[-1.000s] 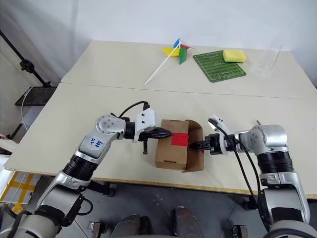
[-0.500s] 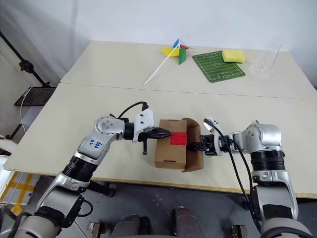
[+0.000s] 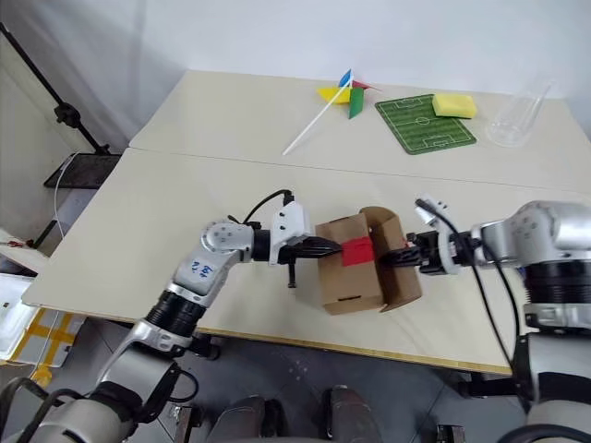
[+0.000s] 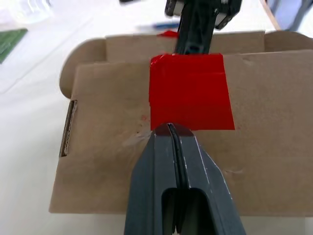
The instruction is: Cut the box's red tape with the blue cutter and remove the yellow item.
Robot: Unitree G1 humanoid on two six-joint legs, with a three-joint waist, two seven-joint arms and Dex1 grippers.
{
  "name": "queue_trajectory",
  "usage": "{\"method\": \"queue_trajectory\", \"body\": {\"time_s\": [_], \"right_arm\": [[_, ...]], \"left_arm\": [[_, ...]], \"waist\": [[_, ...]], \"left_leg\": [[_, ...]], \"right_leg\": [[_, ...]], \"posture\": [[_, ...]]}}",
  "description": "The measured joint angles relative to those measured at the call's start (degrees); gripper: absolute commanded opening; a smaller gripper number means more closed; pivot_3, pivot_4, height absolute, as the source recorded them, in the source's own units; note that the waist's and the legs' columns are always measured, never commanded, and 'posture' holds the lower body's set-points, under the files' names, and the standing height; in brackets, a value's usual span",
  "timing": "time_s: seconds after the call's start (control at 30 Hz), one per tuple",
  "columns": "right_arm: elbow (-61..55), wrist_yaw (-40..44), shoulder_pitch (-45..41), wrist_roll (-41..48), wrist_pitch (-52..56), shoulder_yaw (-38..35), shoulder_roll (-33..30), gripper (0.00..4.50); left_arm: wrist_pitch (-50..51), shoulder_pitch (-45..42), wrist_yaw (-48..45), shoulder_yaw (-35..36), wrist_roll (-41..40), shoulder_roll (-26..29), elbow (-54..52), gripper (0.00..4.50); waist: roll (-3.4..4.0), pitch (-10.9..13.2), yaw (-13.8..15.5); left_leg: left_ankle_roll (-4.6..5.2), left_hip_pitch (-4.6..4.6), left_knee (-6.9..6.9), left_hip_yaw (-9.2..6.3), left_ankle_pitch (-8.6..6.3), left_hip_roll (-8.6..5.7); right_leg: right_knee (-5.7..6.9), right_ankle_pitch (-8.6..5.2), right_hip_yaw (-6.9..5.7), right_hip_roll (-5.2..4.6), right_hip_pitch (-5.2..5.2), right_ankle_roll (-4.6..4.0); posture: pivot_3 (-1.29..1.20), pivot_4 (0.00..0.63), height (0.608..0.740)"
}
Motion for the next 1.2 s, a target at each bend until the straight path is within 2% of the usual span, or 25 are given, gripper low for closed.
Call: {"method": "queue_trajectory", "body": {"time_s": [0.1, 0.2, 0.53, 0.83, 1.03, 1.13, 1.2], "right_arm": [[2.11, -0.55, -6.12, 0.40, 0.00, 4.48, -4.32, 0.07], [2.39, 0.40, -10.77, 0.46, 0.00, 6.94, -6.57, 0.07], [2.83, 5.12, -15.48, 0.55, -0.01, 13.52, -6.26, 0.07], [-0.71, 6.00, -11.88, 0.18, -0.86, 10.57, -5.72, 0.07], [-1.58, 4.81, -10.38, 0.55, -0.66, 8.43, -5.44, 0.07], [-2.00, 4.04, -9.51, 0.53, -0.52, 7.12, -5.24, 0.07], [-2.46, 3.61, -8.91, 0.57, -0.52, 6.32, -5.06, 0.07]], "left_arm": [[-2.62, -2.34, 3.49, 1.07, 0.57, -4.17, 5.96, 0.00], [-4.04, -2.63, 4.77, 0.93, 1.12, -5.60, 8.35, 0.00], [-3.91, 0.82, 4.91, 0.80, 1.84, -4.80, 7.43, 0.00], [-1.20, 1.29, 4.58, 1.06, 1.54, -1.35, 2.45, 0.00], [8.30, -0.03, -2.06, 2.05, -3.07, 4.10, -7.97, 0.00], [9.54, -2.97, -2.88, 1.96, -3.59, 4.23, -11.05, 0.00], [9.88, -4.99, -1.81, 1.99, -3.75, 2.41, -10.84, 0.00]], "waist": [[0.08, 0.06, -0.11], [0.09, 0.06, -0.54], [0.11, 0.08, -0.21], [0.11, 0.07, -0.27], [0.11, 0.07, -0.27], [0.10, 0.07, -0.23], [0.10, 0.07, -0.20]], "left_leg": [[0.02, -0.09, -0.01, 0.00, -0.01, 0.00], [0.00, -0.09, -0.20, 0.01, 0.00, 0.04], [-0.02, -0.16, -0.27, 0.01, 0.01, 0.06], [-0.02, -0.14, -0.26, -0.04, 0.01, 0.07], [-0.07, -0.11, -0.23, -0.05, 0.04, 0.07], [-0.07, -0.09, -0.19, -0.05, 0.04, 0.06], [-0.06, -0.05, -0.19, -0.06, 0.04, 0.06]], "right_leg": [[-0.02, 0.00, 0.00, 0.03, -0.11, 0.00], [-0.09, 0.00, 0.02, 0.13, -0.17, 0.00], [-0.19, 0.00, -0.02, 0.07, -0.20, 0.00], [-0.17, 0.00, -0.07, 0.09, -0.17, 0.00], [-0.12, 0.00, -0.07, 0.09, -0.14, -0.01], [-0.15, 0.00, -0.08, 0.07, -0.06, -0.01], [-0.14, 0.00, -0.08, 0.08, -0.01, -0.01]], "posture": [[0.00, 0.150, 0.740], [0.00, 0.150, 0.740], [0.00, 0.150, 0.740], [0.00, 0.150, 0.740], [0.00, 0.150, 0.740], [0.00, 0.150, 0.740], [0.00, 0.150, 0.740]]}}
